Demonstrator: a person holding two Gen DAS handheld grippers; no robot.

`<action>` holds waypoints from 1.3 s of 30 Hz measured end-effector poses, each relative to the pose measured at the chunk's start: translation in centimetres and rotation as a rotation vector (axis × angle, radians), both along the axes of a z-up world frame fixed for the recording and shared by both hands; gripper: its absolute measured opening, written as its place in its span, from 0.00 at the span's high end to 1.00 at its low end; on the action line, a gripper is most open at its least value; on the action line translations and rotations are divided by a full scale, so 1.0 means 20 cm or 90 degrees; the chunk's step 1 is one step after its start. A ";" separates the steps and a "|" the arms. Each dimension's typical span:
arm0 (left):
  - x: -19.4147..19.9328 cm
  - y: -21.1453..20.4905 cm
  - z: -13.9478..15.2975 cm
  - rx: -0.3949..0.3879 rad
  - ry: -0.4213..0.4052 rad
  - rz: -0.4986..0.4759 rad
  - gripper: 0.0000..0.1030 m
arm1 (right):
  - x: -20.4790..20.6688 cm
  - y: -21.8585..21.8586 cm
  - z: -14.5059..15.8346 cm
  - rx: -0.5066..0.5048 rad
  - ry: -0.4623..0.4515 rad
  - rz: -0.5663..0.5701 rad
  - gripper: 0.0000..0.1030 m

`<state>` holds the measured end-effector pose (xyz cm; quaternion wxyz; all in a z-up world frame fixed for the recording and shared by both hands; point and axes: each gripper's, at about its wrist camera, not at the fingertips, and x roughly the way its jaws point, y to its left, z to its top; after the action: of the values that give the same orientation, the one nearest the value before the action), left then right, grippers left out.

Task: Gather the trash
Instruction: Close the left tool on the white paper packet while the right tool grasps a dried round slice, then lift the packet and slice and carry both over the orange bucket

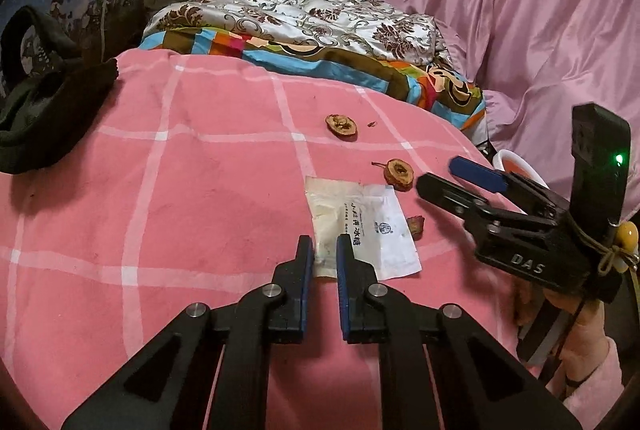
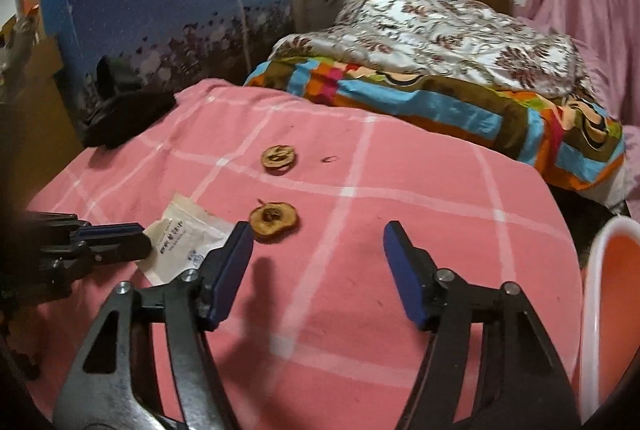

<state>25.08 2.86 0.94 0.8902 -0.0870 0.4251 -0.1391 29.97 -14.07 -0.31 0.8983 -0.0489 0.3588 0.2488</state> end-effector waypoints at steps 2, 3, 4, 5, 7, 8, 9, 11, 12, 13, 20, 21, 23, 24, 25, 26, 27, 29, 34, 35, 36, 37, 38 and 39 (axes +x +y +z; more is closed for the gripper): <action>-0.01 0.00 0.01 0.003 -0.002 0.000 0.91 | 0.02 0.03 -0.01 -0.008 0.006 0.015 0.36; -0.01 0.00 0.01 0.005 -0.002 0.000 0.91 | 0.02 0.05 -0.01 -0.010 0.007 0.020 0.36; -0.02 0.00 0.01 0.008 -0.001 0.001 0.91 | 0.03 0.06 -0.01 -0.010 0.010 0.029 0.37; -0.01 -0.02 0.00 0.011 -0.001 0.001 0.91 | 0.04 0.07 -0.01 -0.008 0.013 0.036 0.41; -0.01 -0.02 0.00 0.013 -0.002 0.000 0.91 | 0.06 0.09 -0.02 -0.007 0.027 0.053 0.52; -0.01 -0.03 0.00 0.013 -0.002 0.001 0.91 | 0.06 0.10 -0.03 -0.008 0.033 0.061 0.57; -0.01 -0.03 0.00 0.012 -0.002 0.002 0.91 | 0.06 0.11 -0.03 -0.009 0.035 0.066 0.60; -0.01 -0.02 0.00 0.004 -0.003 0.007 0.91 | 0.05 0.11 -0.03 -0.012 0.031 0.073 0.64; -0.02 -0.02 0.00 0.002 -0.001 0.009 0.91 | 0.04 0.12 -0.03 -0.013 0.029 0.073 0.64; -0.01 -0.02 0.00 0.000 0.001 0.010 0.91 | 0.04 0.11 -0.03 -0.012 0.029 0.073 0.64; 0.02 -0.03 0.00 0.005 0.010 0.013 0.78 | -0.01 0.04 -0.01 -0.009 0.010 0.049 0.64; 0.03 -0.04 0.00 0.007 0.011 0.009 0.76 | -0.01 0.03 -0.01 -0.008 0.009 0.044 0.64; 0.03 -0.07 -0.01 0.015 0.009 0.002 0.70 | -0.02 -0.01 0.00 0.000 0.006 0.037 0.64; 0.04 -0.09 -0.01 0.030 0.009 0.000 0.70 | -0.03 -0.02 0.00 0.001 0.005 0.034 0.64; 0.04 -0.11 -0.02 0.047 0.010 -0.001 0.70 | -0.03 -0.03 0.01 0.002 0.002 0.030 0.64; 0.04 -0.13 -0.03 0.063 0.009 -0.004 0.70 | -0.03 -0.04 0.01 0.002 0.001 0.026 0.64; 0.05 -0.14 -0.03 0.074 0.008 -0.007 0.70 | -0.03 -0.05 0.01 0.002 0.000 0.023 0.64; 0.05 -0.15 -0.05 0.081 0.007 -0.012 0.71 | -0.04 -0.07 0.00 0.005 0.000 0.016 0.64; 0.04 -0.12 -0.05 0.062 0.001 -0.013 0.86 | -0.05 -0.12 0.00 0.033 0.004 0.008 0.64; 0.03 -0.12 -0.05 0.053 -0.001 -0.016 0.88 | -0.06 -0.12 0.00 0.037 0.003 0.009 0.64; 0.02 -0.12 -0.05 0.052 -0.004 -0.019 0.88 | -0.07 -0.13 0.00 0.042 -0.002 0.011 0.64; 0.02 -0.12 -0.04 0.053 -0.007 -0.020 0.90 | -0.08 -0.13 0.01 0.043 -0.006 0.013 0.64; 0.01 -0.13 -0.03 0.055 -0.013 -0.022 0.92 | -0.09 -0.13 0.01 0.042 -0.012 0.015 0.64; 0.00 -0.13 -0.02 0.057 -0.021 -0.022 0.92 | -0.11 -0.13 0.02 0.041 -0.019 0.017 0.64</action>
<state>24.98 0.21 0.56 0.8974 -0.0375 0.4177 -0.1369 27.85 -16.66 0.00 0.9011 -0.0284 0.3365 0.2718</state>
